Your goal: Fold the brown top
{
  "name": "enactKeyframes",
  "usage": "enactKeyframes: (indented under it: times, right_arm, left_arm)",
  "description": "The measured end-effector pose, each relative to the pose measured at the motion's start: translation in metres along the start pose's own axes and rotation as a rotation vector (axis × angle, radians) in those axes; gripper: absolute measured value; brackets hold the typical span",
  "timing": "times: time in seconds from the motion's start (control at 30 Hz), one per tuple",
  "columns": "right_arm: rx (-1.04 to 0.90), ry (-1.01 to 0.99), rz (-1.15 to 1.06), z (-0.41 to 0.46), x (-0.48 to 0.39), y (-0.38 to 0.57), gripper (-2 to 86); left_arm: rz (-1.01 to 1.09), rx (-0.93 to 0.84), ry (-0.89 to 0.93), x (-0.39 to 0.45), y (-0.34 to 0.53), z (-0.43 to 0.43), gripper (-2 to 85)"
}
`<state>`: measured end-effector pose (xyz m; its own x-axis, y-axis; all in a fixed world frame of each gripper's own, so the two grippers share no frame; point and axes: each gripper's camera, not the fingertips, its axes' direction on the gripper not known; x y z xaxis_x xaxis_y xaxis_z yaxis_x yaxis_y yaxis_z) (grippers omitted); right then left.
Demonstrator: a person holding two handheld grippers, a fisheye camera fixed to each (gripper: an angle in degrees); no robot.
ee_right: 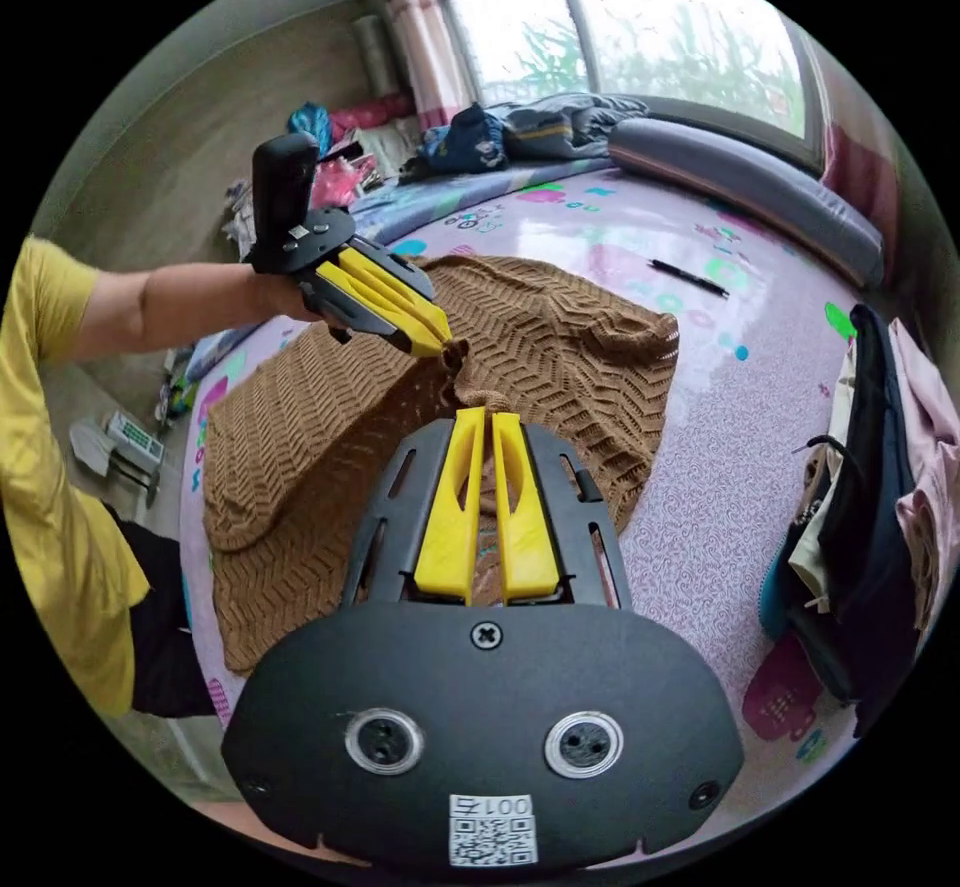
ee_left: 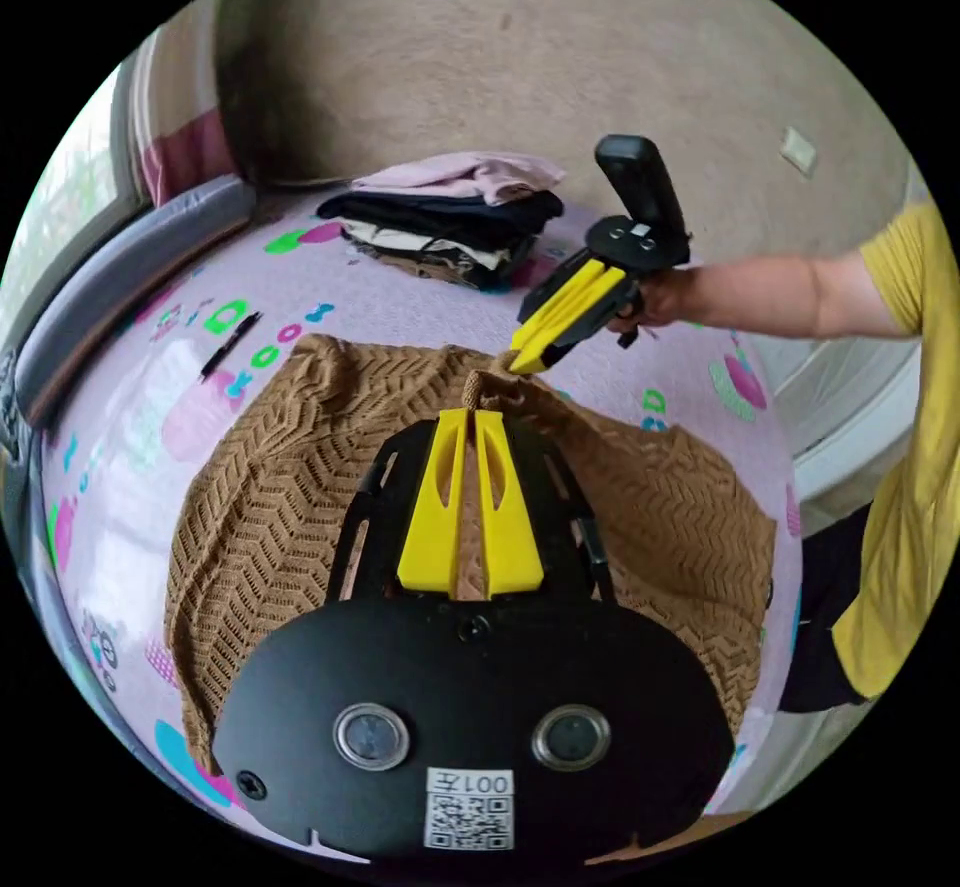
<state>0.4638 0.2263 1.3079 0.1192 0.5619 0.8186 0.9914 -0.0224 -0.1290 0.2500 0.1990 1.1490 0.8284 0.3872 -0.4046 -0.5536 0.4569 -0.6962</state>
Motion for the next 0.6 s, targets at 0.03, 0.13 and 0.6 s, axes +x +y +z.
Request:
enactKeyframes:
  times: [0.03,0.13,0.6]
  right_arm:
    - [-0.007,-0.009,0.036,0.006,0.013,-0.002,0.7]
    - [-0.053,-0.022,0.095,0.023,0.036,-0.006,1.1]
    - [0.1,0.0,0.285,0.019,0.086,0.027,3.5]
  left_arm:
    - [-0.012,-0.006,-0.001,-0.009,-0.001,0.002,-1.0]
    - [-0.055,-0.073,0.051,-0.044,-0.007,0.019,-1.0]
    - [-0.733,0.152,0.295,-0.167,0.071,0.039,-1.1]
